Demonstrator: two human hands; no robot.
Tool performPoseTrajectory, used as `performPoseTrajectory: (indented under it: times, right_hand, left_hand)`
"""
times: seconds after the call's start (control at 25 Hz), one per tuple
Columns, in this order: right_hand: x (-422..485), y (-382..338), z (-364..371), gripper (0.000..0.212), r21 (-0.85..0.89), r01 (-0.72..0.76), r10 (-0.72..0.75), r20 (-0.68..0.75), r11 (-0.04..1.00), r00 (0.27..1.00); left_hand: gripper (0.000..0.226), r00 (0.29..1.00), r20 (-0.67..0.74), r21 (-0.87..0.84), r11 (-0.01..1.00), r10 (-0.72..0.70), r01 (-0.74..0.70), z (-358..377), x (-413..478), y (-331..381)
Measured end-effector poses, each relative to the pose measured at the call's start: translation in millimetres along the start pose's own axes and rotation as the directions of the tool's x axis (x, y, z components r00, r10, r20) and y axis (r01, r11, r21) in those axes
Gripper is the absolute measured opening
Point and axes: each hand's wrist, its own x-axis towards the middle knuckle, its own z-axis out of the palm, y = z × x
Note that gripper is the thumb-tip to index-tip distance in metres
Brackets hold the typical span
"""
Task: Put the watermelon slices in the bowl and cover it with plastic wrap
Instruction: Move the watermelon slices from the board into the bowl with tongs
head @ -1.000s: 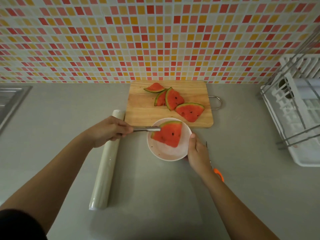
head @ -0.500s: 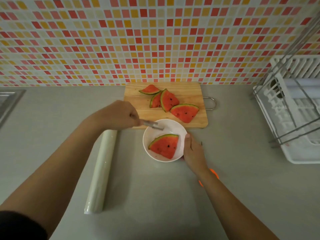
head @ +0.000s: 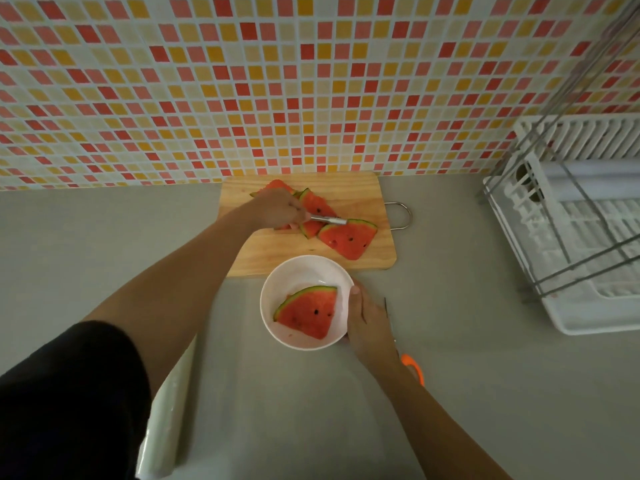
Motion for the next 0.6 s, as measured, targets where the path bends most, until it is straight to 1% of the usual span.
performPoseTrajectory:
  times: [0.08, 0.16, 0.28, 0.36, 0.48, 0.52, 0.6]
  right_hand:
    - [-1.2, -1.1, -0.8, 0.030, 0.031, -0.001, 0.000, 0.024, 1.000, 1.000]
    - [-2.4, -2.8, -1.6, 0.030, 0.054, 0.014, -0.015, 0.024, 0.998, 1.000]
    - [-2.7, -4.6, -1.7, 0.029, 0.065, 0.029, -0.030, 0.024, 0.997, 0.999]
    - [-2.1, -4.8, -1.1, 0.029, 0.063, 0.021, -0.024, 0.036, 0.998, 0.999]
    - [-1.2, -4.0, -1.6, 0.028, 0.062, 0.027, -0.029, 0.040, 0.998, 0.999]
    - [-1.2, -4.4, -1.6, 0.028, 0.060, 0.031, -0.034, 0.045, 0.998, 0.998]
    - [-1.1, -4.7, -1.7, 0.027, 0.066, 0.032, -0.036, 0.048, 0.997, 0.998]
  left_hand:
    - [0.023, 0.999, 0.000, -0.088, 0.995, -0.043, 0.043, 0.1, 3.3, 4.3]
    - [0.023, 0.996, -0.073, -0.087, 0.995, -0.052, 0.045, 1.3, -3.1, 9.7]
    - [0.026, 0.980, -0.201, 0.081, 0.997, 0.009, 0.007, 10.6, -25.6, 19.6]
    - [0.028, 0.956, -0.290, 0.174, 0.985, 0.042, 0.010, 19.8, -44.3, 26.1]
    - [0.027, 0.900, -0.434, 0.302, 0.946, 0.024, 0.120, 26.0, -60.5, 29.9]
    - [0.024, 0.881, -0.473, 0.313, 0.937, 0.012, 0.155, 24.2, -62.3, 29.3]
    - [0.023, 0.852, -0.523, 0.271, 0.946, -0.009, 0.176, 18.7, -60.0, 25.6]
